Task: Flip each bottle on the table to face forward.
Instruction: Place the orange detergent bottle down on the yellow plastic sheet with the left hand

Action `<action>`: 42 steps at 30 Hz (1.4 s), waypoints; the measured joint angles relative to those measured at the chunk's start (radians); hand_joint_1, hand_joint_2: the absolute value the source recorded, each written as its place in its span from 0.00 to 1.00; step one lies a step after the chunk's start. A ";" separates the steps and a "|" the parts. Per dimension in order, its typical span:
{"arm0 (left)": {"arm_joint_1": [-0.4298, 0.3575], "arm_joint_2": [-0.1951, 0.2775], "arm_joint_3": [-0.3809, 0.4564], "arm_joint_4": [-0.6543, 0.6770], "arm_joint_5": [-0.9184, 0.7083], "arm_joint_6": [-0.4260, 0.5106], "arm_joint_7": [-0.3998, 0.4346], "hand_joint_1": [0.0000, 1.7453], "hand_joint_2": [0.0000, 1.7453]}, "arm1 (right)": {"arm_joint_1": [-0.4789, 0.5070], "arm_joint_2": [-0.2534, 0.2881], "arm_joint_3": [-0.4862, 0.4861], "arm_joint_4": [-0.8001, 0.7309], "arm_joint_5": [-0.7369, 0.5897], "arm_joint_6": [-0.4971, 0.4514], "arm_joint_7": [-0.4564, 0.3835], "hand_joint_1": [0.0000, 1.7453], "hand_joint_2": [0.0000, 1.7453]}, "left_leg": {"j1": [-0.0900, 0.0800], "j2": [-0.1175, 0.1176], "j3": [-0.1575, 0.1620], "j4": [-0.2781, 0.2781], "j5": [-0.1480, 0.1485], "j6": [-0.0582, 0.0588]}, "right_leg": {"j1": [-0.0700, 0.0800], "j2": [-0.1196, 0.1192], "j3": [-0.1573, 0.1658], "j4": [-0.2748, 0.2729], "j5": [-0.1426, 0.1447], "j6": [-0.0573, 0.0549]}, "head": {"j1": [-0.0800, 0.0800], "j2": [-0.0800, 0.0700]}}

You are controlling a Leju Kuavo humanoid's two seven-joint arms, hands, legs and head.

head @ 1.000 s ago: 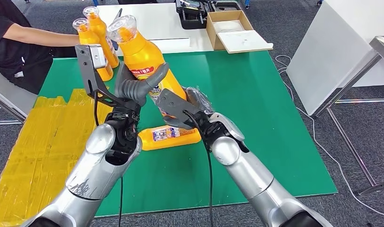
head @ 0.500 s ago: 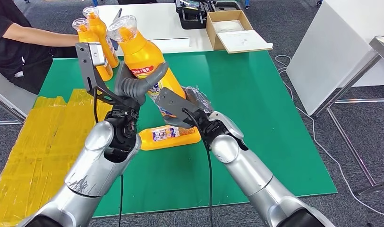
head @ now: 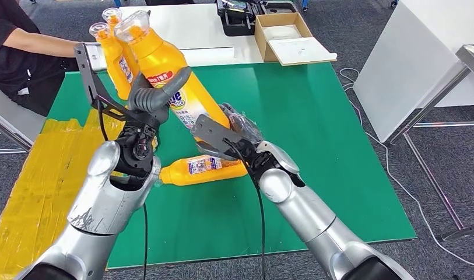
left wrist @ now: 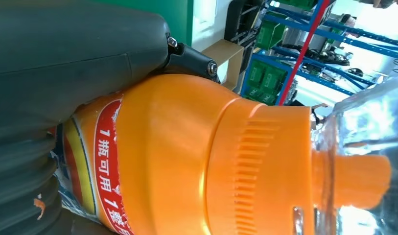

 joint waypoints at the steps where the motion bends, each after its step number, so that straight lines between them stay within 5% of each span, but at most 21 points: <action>1: -0.002 0.005 0.010 -0.005 0.008 -0.006 -0.002 1.00 1.00 | 0.002 -0.002 -0.006 0.003 -0.013 0.002 -0.005 0.00 0.00 | 0.000 0.000 0.000 0.000 0.000 0.000 | 0.000 0.000 0.000 0.000 0.000 0.000 | 0.000 0.000; 8: -0.028 0.084 0.139 -0.044 -0.094 -0.061 -0.046 1.00 1.00 | 0.064 -0.079 -0.116 -0.024 -0.051 0.020 -0.049 0.00 0.00 | 0.000 0.000 0.000 0.000 0.000 0.000 | 0.000 0.000 0.000 0.000 0.000 0.000 | 0.000 0.000; 13: -0.023 0.166 0.209 -0.042 -0.501 -0.066 -0.081 1.00 1.00 | 0.155 -0.178 -0.233 -0.152 -0.064 0.036 -0.098 0.00 0.00 | 0.000 -0.001 0.000 0.000 0.000 0.000 | 0.000 0.000 0.000 0.000 0.000 0.000 | 0.000 0.000; 17: 0.006 0.219 0.253 0.004 -0.679 -0.065 -0.115 1.00 1.00 | 0.212 -0.237 -0.308 -0.255 -0.086 0.050 -0.120 0.00 0.00 | 0.000 0.000 0.000 0.000 0.000 0.000 | 0.000 0.000 0.000 0.000 0.000 0.000 | 0.000 0.000; 42: 0.162 0.342 0.190 0.342 -1.250 -0.160 -0.097 1.00 1.00 | 0.338 -0.389 -0.383 -0.481 -0.204 0.071 -0.169 0.00 0.00 | 0.000 0.001 0.000 0.000 0.000 0.000 | 0.000 0.000 -0.001 0.000 0.000 0.000 | 0.000 0.000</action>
